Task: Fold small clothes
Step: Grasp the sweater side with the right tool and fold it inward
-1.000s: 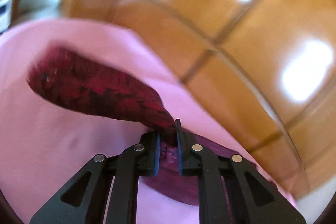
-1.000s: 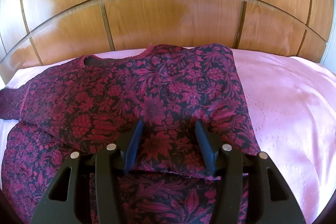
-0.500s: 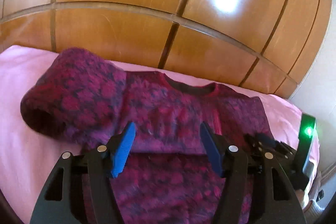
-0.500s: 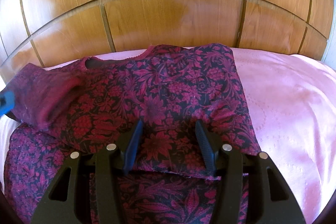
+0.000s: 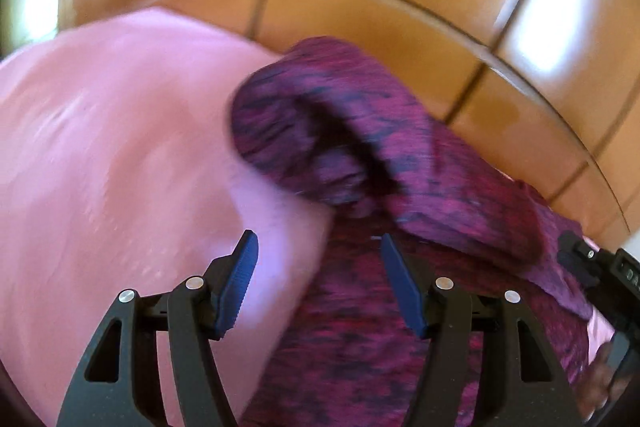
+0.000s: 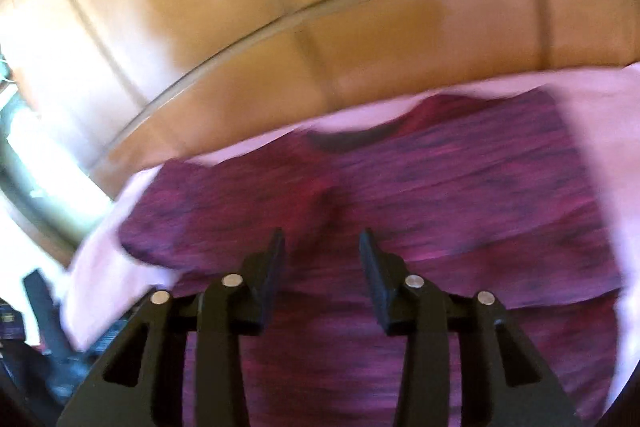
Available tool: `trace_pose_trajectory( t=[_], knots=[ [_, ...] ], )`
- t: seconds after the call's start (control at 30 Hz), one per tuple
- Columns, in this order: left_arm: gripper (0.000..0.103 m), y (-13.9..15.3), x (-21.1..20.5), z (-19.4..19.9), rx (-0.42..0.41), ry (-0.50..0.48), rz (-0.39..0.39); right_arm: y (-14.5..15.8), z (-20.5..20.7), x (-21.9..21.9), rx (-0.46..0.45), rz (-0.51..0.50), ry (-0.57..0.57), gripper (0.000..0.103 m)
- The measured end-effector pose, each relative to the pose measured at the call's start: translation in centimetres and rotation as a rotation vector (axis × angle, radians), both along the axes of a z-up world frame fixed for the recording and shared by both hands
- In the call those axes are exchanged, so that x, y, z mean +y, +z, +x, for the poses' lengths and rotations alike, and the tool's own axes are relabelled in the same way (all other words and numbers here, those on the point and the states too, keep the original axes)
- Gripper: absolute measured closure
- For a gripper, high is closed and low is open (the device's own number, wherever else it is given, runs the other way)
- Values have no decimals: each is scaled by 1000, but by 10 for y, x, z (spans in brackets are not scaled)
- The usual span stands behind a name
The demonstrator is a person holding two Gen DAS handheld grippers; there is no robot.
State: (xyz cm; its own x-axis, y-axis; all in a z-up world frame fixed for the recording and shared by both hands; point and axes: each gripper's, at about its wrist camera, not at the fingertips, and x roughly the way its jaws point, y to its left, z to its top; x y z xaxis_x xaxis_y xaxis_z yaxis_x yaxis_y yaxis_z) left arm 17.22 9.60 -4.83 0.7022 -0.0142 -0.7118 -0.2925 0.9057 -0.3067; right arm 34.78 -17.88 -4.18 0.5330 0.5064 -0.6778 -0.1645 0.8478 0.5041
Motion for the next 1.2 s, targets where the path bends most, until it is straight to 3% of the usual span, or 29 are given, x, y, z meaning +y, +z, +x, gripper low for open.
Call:
trace_pose_trajectory(
  t=[0.07, 0.13, 0.2, 0.43, 0.6, 0.7, 0.77, 0.9, 1.03, 1.2],
  knots=[
    [40, -1, 12, 0, 11, 51, -32, -11, 10, 25, 52, -9, 16, 64],
    [40, -1, 19, 3, 18, 74, -41, -17, 16, 38, 59, -37, 19, 85],
    [40, -1, 23, 11, 31, 82, -27, -13, 21, 42, 49, -68, 10, 93],
    [40, -6, 15, 46, 91, 60, 54, 48, 0, 11, -144, -116, -49, 94],
    [40, -13, 12, 64, 131, 85, 107, 73, -12, -43, -238, -181, -186, 94],
    [36, -14, 9, 67, 129, 80, 132, 58, -12, -80, -196, -235, -277, 96],
    [35, -15, 7, 66, 125, 77, 145, 31, -6, -101, -108, -250, -311, 101],
    [35, -14, 7, 65, 124, 66, 141, -21, -3, -112, 23, -250, -322, 101],
    [39, -15, 5, 62, 123, 40, 160, -25, -7, -112, 21, -244, -339, 101],
    [44, -6, 13, 43, 87, 8, 100, -16, -14, -119, 8, -213, -326, 101]
  ],
)
